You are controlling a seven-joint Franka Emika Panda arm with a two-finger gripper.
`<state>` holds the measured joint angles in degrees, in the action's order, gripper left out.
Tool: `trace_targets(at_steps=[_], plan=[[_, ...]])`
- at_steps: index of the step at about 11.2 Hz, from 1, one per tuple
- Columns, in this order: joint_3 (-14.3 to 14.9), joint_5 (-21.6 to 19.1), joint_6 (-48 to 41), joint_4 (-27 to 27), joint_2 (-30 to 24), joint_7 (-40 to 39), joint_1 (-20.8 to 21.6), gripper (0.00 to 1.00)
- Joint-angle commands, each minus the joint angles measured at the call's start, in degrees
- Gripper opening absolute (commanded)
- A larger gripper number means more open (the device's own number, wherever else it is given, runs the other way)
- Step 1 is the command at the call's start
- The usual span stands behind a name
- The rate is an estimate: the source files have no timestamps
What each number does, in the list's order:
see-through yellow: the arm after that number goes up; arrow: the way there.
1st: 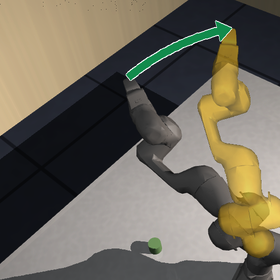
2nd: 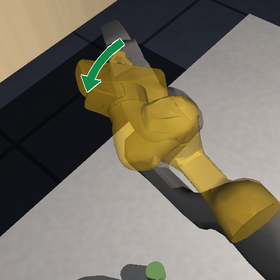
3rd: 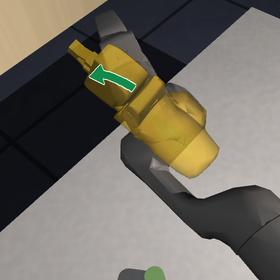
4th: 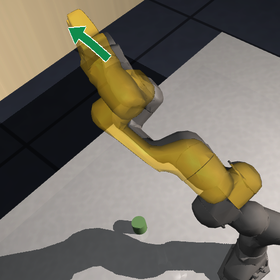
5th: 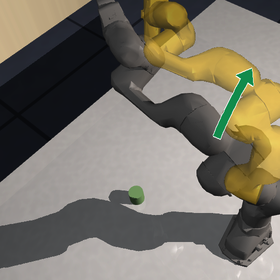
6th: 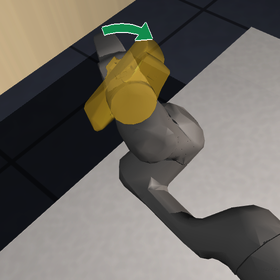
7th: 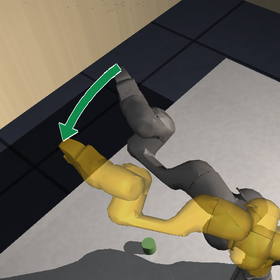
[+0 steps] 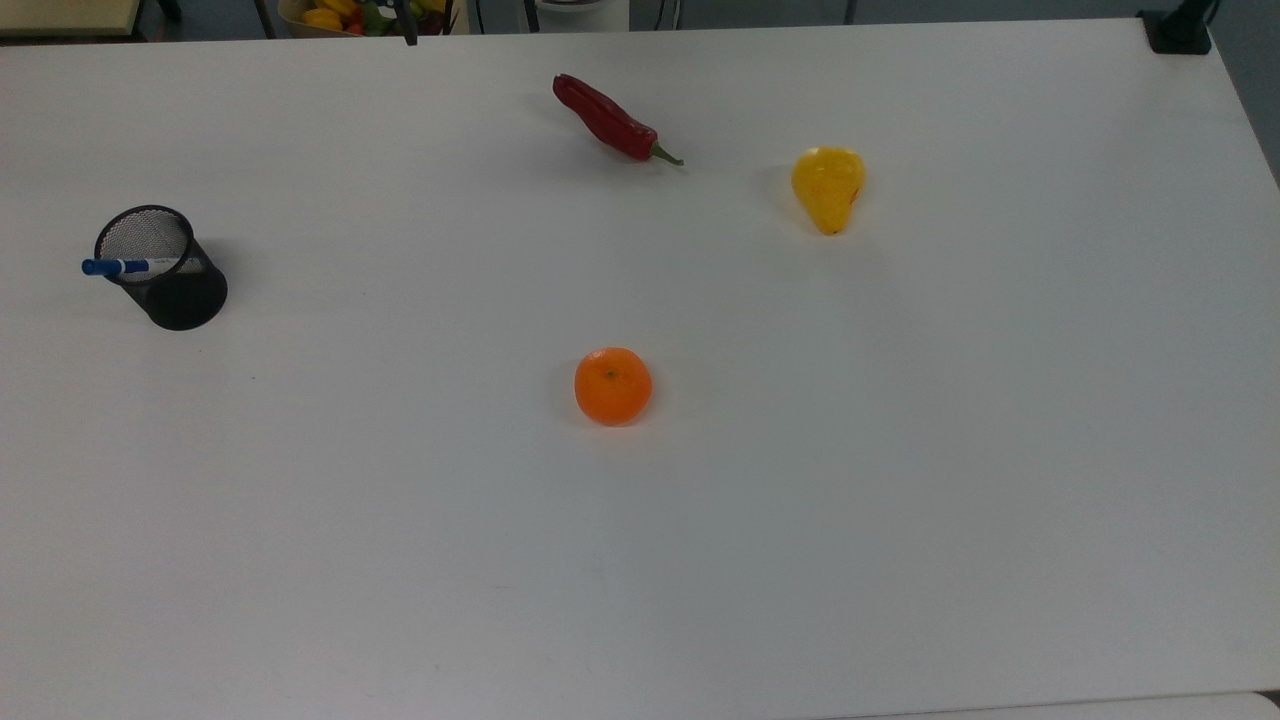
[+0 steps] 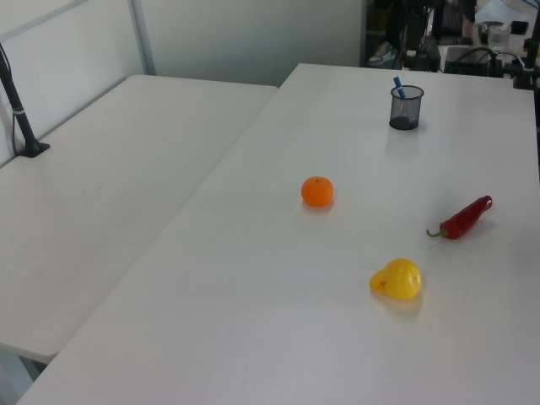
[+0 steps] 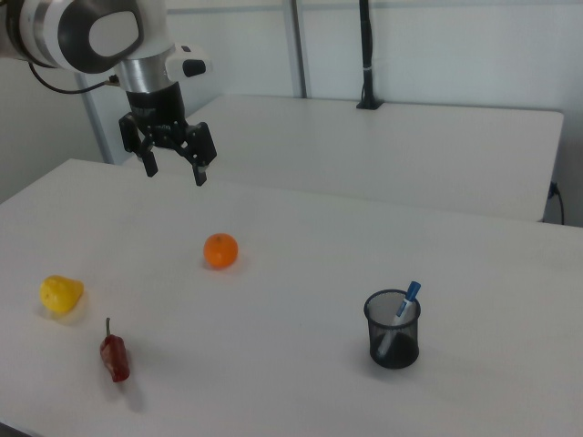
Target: Take marker pen
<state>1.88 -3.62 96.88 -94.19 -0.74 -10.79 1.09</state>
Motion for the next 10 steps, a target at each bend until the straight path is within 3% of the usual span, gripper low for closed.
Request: trace_targets(at_steps=[1,10], plan=[[1.2,0.2,-2.1,-0.4,-0.8,-0.9,1.3,1.00],[1.2,0.2,-4.0,-0.1,-0.9,-0.5,1.0,1.00]])
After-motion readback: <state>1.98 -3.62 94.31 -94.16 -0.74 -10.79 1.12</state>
